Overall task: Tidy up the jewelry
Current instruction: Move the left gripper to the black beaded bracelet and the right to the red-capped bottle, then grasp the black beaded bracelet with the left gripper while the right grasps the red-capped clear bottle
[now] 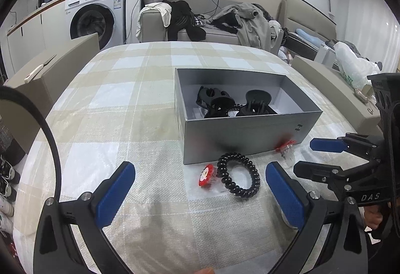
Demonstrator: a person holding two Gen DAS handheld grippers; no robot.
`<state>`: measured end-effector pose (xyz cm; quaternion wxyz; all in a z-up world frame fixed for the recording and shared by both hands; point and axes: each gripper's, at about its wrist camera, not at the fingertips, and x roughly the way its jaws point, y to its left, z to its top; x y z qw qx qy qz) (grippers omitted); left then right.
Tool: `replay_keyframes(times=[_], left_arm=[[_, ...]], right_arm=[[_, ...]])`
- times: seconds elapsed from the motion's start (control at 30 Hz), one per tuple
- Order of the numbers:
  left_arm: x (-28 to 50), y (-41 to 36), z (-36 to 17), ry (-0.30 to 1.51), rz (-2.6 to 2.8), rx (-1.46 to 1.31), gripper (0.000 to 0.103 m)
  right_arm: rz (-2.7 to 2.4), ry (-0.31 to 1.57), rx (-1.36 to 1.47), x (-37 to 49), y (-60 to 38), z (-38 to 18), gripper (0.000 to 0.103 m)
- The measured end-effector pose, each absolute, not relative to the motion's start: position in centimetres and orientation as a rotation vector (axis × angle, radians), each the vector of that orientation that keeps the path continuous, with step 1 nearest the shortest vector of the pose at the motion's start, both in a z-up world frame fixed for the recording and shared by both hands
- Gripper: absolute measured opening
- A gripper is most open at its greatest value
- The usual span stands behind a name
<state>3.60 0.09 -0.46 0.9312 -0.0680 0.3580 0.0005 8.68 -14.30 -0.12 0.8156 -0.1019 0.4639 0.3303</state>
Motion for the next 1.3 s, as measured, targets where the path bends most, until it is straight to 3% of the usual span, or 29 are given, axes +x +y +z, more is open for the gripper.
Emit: replay_keyframes(times=[0.13, 0.33, 0.67, 0.8, 0.87, 0.93, 1.0, 1.07, 1.17, 1.3], left_arm=[[3.6, 0.3, -0.7, 0.741, 0.005, -0.154, 0.102], [3.7, 0.3, -0.8, 0.751, 0.003, -0.146, 0.101], [3.8, 0.5, -0.8, 0.750, -0.027, -0.150, 0.099], [3.6, 0.2, -0.7, 0.738, -0.047, -0.147, 0.088], [3.6, 0.0, -0.7, 0.738, -0.059, -0.140, 0.079], [3.6, -0.2, -0.7, 0.742, -0.075, -0.135, 0.067], [3.6, -0.4, -0.7, 0.747, -0.104, -0.135, 0.043], [3.5, -0.5, -0.6, 0.748, -0.123, -0.135, 0.029], [3.3, -0.6, -0.1, 0.734, -0.134, -0.140, 0.022], [3.3, -1.1, 0.1, 0.738, -0.157, -0.130, 0.021]], right_arm=[[0.720, 1.008, -0.243, 8.3, -13.7, -0.6, 0.072], [0.726, 1.008, -0.223, 8.5, -13.3, -0.7, 0.055], [0.718, 1.005, -0.222, 9.1, -12.7, -0.8, 0.045], [0.718, 0.999, -0.226, 9.2, -12.5, -0.8, 0.043], [0.716, 0.998, -0.232, 9.3, -12.4, -0.8, 0.032], [0.710, 0.994, -0.239, 9.3, -12.4, -0.8, 0.028], [0.712, 0.993, -0.235, 9.4, -12.5, -0.9, 0.026], [0.707, 0.988, -0.241, 9.4, -12.5, -0.9, 0.021], [0.714, 0.987, -0.241, 9.3, -12.6, -0.9, 0.021], [0.717, 0.985, -0.239, 9.2, -12.7, -0.9, 0.021]])
